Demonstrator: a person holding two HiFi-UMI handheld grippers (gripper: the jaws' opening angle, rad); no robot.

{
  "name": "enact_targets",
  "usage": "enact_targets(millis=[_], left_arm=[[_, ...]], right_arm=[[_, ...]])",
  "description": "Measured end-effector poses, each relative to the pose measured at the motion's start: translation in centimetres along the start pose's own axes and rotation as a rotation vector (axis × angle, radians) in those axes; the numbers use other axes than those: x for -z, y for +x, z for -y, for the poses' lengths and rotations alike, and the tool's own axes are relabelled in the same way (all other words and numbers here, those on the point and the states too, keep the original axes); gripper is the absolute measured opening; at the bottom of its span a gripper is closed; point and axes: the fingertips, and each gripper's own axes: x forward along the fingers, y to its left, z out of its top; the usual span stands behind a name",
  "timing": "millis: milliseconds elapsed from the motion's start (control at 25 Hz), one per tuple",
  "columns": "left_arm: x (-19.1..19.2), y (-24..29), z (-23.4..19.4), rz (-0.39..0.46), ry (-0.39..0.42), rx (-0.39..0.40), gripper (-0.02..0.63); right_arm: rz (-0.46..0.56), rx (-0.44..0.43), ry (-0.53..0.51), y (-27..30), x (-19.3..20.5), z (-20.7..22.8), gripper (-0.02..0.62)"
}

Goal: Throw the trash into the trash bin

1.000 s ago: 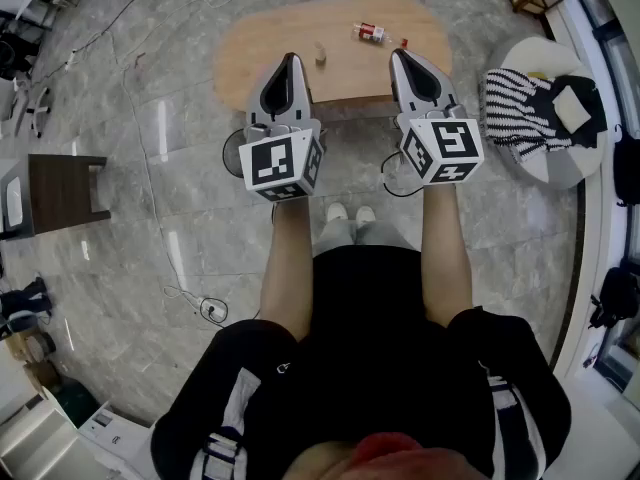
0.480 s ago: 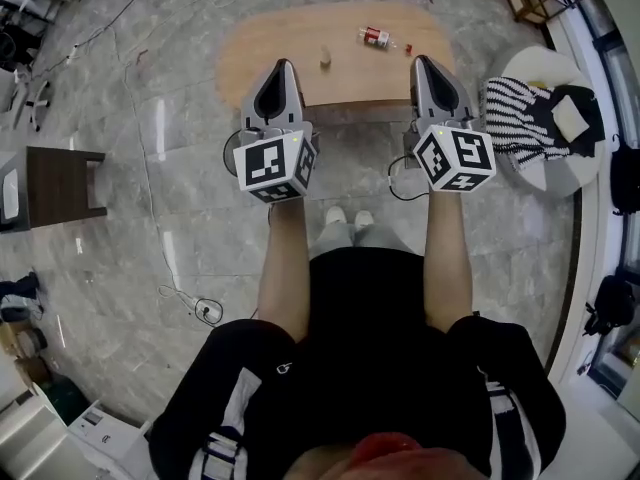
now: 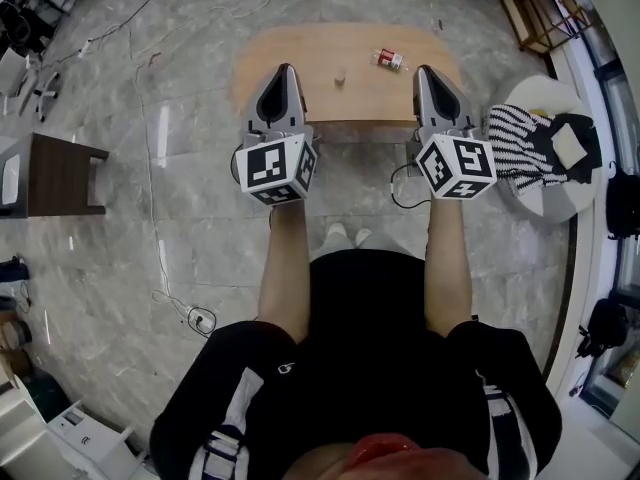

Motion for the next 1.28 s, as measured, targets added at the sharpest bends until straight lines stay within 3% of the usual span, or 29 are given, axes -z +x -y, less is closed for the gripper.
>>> enact_targets(millis=[240, 680, 960, 1280], left_arm=[[-0.3, 0.2, -0.6, 0.005, -0.007, 0.017, 0.005], [-0.3, 4.8, 0.4, 0.027, 0.021, 0.061, 0.005], [0.6, 11.7, -0.3, 0.017, 0.036, 0.058, 0.005], [3.8, 21.0, -2.3, -0.050, 0.025, 0.010, 0.005]], right_arm=[[-0.008, -0.003, -0.016, 0.4, -0.2, -0.9, 0.011], [0.039, 0.001, -0.015, 3.4, -1.1, 2.2, 0.011], [0.051, -0.032, 0.004, 10.2, -0.8, 5.4, 0.011], [-0.012, -0.104, 0.046, 20.7, 1.5, 9.4, 0.011]])
